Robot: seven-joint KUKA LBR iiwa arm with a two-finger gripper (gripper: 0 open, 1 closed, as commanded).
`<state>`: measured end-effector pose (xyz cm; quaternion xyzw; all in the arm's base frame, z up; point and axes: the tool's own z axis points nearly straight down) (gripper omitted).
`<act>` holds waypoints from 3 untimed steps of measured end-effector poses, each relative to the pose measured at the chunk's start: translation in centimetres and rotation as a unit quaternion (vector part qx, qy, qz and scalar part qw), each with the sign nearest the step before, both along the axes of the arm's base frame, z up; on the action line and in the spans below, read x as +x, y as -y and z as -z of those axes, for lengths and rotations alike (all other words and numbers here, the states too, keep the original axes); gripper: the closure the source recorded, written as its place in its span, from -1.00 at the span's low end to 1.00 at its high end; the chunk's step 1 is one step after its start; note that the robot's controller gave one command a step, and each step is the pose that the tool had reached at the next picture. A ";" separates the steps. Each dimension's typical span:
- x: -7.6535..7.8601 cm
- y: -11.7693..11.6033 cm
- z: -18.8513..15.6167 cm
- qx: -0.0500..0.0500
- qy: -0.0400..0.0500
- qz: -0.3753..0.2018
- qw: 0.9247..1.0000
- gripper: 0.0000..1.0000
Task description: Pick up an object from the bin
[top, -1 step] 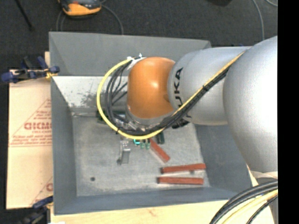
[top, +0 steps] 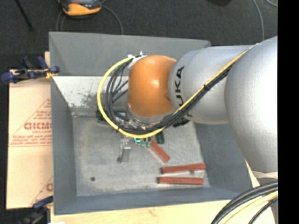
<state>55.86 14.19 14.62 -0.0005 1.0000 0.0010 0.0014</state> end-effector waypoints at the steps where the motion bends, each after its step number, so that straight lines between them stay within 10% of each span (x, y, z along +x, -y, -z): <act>1: 0.6 5.1 -1.9 -0.001 0.000 -0.022 1.000 -1.00; 3: 1.6 9.1 5.2 -0.001 -0.002 -0.022 1.000 -1.00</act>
Offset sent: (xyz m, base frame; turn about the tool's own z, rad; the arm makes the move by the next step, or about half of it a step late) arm 0.0241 -0.0756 -0.0636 -0.1583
